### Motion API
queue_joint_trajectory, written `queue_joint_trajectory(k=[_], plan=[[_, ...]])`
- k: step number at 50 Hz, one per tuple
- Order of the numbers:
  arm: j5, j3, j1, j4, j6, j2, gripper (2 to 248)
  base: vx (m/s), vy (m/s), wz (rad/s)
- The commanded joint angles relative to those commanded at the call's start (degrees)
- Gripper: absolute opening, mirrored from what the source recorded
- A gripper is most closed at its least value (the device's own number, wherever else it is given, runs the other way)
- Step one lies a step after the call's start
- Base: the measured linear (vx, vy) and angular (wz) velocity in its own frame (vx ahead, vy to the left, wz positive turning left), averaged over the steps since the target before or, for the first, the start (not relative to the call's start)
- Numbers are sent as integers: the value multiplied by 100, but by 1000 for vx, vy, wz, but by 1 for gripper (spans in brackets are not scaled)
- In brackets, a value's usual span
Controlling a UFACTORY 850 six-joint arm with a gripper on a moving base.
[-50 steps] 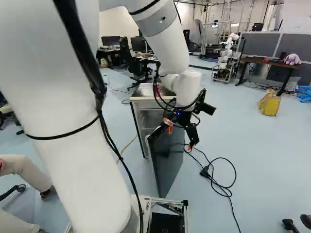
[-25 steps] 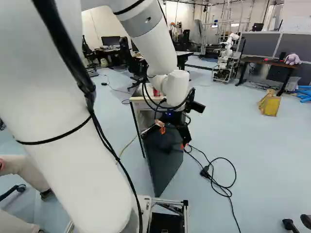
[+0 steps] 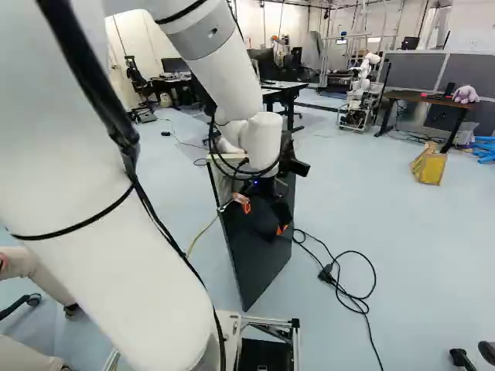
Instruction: Grab a drink from the fridge
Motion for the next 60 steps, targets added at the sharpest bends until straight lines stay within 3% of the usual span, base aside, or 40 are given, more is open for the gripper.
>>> queue_joint_trajectory(k=[39,60], plan=[[495,370,1067,0,0,356,247,0,0,0],[768,254,1567,0,0,242,247,0,0,0]])
